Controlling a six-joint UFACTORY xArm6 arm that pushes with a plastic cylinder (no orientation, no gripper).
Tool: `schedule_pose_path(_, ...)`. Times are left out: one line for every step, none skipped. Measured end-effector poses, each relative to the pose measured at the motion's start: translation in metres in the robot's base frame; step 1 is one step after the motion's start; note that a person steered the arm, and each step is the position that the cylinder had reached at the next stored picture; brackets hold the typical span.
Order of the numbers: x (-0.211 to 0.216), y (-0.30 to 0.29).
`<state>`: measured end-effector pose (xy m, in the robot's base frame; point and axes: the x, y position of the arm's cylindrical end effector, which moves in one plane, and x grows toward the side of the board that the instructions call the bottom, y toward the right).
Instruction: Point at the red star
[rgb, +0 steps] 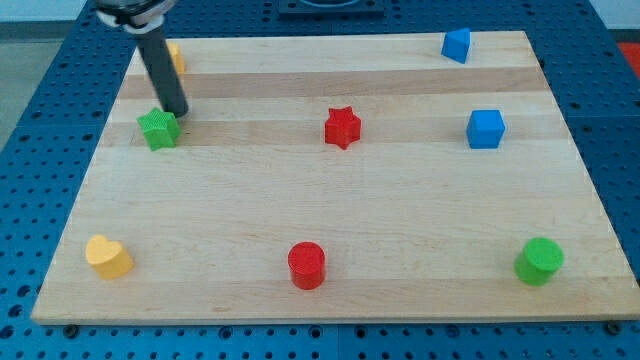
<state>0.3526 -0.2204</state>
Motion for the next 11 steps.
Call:
schedule_pose_path(0.003,-0.008)
schedule_pose_path(0.003,0.001)
schedule_pose_path(0.002,0.052)
schedule_pose_path(0.005,0.079)
schedule_pose_path(0.013,0.079)
schedule_pose_path(0.035,0.079)
schedule_pose_path(0.04,0.084)
schedule_pose_path(0.072,0.135)
schedule_pose_path(0.086,0.187)
schedule_pose_path(0.067,0.214)
schedule_pose_path(0.057,0.263)
